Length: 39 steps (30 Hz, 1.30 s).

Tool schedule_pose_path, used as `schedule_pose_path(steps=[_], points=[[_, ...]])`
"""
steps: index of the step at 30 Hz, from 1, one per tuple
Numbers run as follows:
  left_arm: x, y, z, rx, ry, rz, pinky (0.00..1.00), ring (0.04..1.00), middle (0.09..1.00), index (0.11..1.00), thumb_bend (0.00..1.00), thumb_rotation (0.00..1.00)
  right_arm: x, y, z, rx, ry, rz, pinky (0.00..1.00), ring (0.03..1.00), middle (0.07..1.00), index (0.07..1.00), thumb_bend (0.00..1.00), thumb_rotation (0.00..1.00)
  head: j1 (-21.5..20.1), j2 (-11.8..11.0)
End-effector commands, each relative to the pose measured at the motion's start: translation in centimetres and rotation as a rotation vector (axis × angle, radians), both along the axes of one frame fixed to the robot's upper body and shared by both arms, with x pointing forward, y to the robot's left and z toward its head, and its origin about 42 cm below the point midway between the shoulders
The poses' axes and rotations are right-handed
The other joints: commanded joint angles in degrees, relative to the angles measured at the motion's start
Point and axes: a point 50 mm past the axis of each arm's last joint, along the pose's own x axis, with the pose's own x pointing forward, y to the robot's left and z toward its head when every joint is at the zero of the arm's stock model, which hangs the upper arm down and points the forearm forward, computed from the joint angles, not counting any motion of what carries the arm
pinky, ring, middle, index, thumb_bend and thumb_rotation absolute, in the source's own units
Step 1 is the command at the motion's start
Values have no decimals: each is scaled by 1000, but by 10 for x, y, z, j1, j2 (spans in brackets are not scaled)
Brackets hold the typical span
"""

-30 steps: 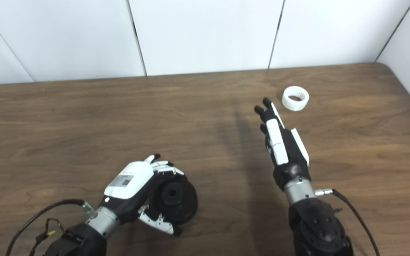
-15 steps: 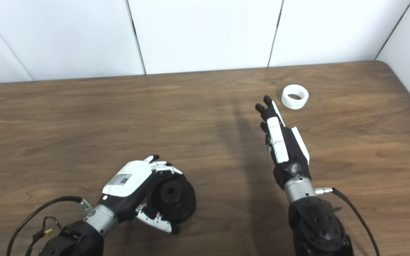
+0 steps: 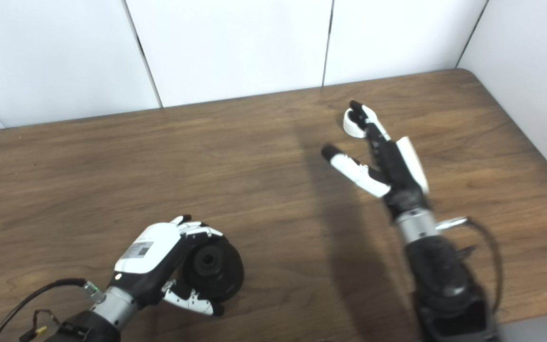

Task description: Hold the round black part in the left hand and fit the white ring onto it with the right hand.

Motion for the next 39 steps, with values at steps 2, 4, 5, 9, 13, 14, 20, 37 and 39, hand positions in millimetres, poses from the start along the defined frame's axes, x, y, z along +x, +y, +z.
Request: schedule_pose_path(steps=[2,4,5,9,13,14,20,37,39], points=[[-1,2,-4,0,-13,-9,959,870,768,481,524,52,18,-10,22,-148,-45,15,989,969,948,932,866,401,-8,-7],[-1,3,-6,2,-13,-7,960,873,770,482,524,52,25,-18,28,-256,-27,12,973,963,948,928,890,401,-20,-21],[-1,3,-6,7,-14,-8,961,874,772,482,524,52,29,-21,31,-300,-17,10,944,951,944,922,912,410,-20,-21],[-1,5,-7,9,-16,-6,961,870,773,482,524,52,45,-36,43,-413,37,4,954,977,940,906,964,363,-41,-42],[-1,8,-10,-2,-14,-1,962,867,770,482,524,51,63,-48,49,-471,92,-11,936,998,951,902,989,315,-60,-59],[-1,8,-10,-2,-17,0,965,868,770,482,523,50,67,-50,50,-479,105,-16,924,998,952,900,992,312,-62,-62],[-1,11,-16,-1,-31,2,944,857,762,482,523,50,95,-62,51,-532,181,-34,909,995,953,891,989,301,-73,-74],[-4,10,-25,15,-16,9,951,853,757,483,523,51,158,-76,29,-584,327,-34,1000,989,946,908,943,304,-71,-104],[-5,10,-27,15,-14,14,952,852,756,482,523,50,164,-76,25,-593,341,-32,1000,979,937,904,944,301,-72,-106]])
